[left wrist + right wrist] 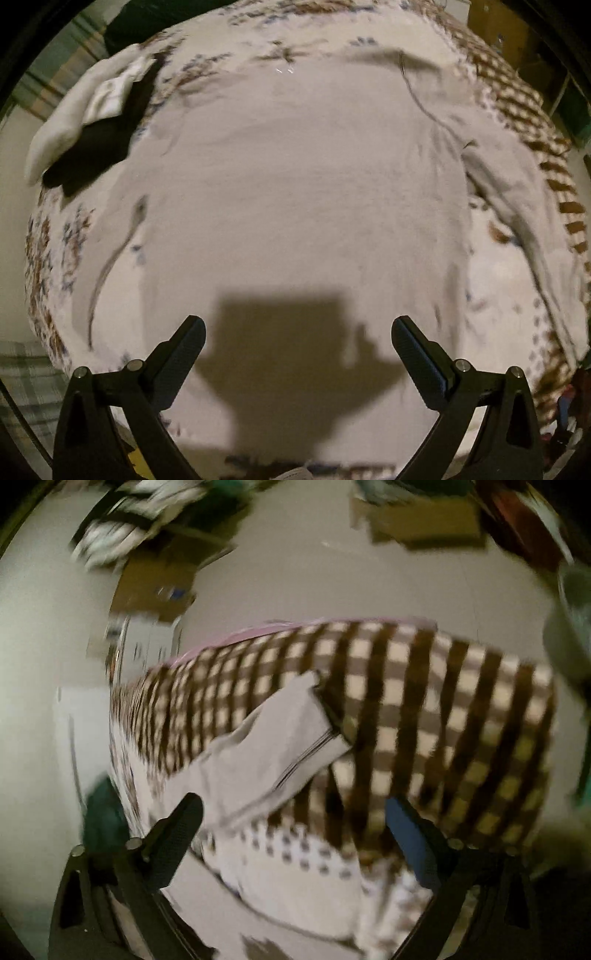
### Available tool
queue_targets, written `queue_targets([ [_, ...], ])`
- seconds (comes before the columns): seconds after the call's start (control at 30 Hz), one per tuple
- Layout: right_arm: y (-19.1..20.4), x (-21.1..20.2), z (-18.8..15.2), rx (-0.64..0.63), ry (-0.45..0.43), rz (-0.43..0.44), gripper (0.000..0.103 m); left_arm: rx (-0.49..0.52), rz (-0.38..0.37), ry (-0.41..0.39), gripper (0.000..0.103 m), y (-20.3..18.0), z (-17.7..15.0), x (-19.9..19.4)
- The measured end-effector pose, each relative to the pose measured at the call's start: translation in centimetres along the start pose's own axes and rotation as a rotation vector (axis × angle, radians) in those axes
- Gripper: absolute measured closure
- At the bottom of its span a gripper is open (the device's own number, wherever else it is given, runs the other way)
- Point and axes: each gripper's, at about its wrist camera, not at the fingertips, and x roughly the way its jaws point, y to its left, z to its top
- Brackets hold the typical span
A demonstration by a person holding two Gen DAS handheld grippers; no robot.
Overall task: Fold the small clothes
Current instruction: 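Grasp the grey shirt's sleeve cuff with the right gripper while the left tool hovers over the shirt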
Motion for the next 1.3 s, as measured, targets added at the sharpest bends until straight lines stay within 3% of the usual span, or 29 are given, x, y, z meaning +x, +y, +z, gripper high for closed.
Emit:
queue_targets([
  [0.07, -1.2, 2.0, 0.3, 0.072, -0.015, 0.05, 0.02, 0.032, 0.001, 0.006, 0.0, -1.1, 0.7, 1.5],
  [0.2, -2.1, 5.0, 0.5, 0.135, -0.083, 0.103, 0.027, 0.081, 0.002, 0.006, 0.0, -2.1, 1.3, 2.9],
  [0.3, -2.0, 5.6, 0.6, 0.149, -0.166, 0.096, 0.069, 0.108, 0.005, 0.002, 0.0, -2.7, 1.6, 3.4],
  [0.33, -1.9, 5.2, 0.9, 0.128, -0.191, 0.078, 0.096, 0.11, 0.006, 0.005, 0.0, -2.8, 1.7, 3.5],
  [0.5, -0.2, 2.1, 1.7, 0.094, -0.28, 0.071, 0.096, 0.11, -0.006, 0.01, 0.0, -2.5, 1.5, 3.7],
  [0.63, 0.9, 2.8, 2.7, 0.055, -0.197, 0.105, 0.093, 0.104, -0.01, 0.031, 0.0, -2.3, 1.4, 4.5],
  [0.7, 1.1, 4.2, 3.1, 0.066, -0.151, 0.121, 0.071, 0.1, -0.017, 0.032, 0.0, -2.3, 1.2, 4.6],
  [0.73, 0.1, 3.9, 3.0, 0.073, -0.146, 0.129, 0.047, 0.096, -0.021, 0.034, 0.0, -2.2, 1.1, 4.7],
  [0.77, -0.2, 4.3, 3.0, 0.087, -0.146, 0.139, 0.042, 0.093, -0.023, 0.037, 0.0, -2.2, 1.1, 4.9],
  [0.93, -2.3, 6.0, 3.6, 0.189, -0.165, 0.187, 0.042, 0.085, -0.032, 0.043, 0.0, -2.4, 0.9, 5.5],
  [1.0, -2.6, 6.2, 3.8, 0.211, -0.184, 0.188, 0.05, 0.083, -0.034, 0.041, 0.0, -2.3, 1.0, 5.7],
  [1.07, -2.5, 5.7, 3.7, 0.173, -0.21, 0.134, 0.092, 0.083, -0.032, 0.038, 0.0, -2.2, 1.1, 5.6],
  [1.3, 3.9, 2.5, 2.6, -0.043, -0.274, 0.016, 0.094, 0.059, -0.04, -0.002, 0.0, -0.1, 1.9, 4.1],
])
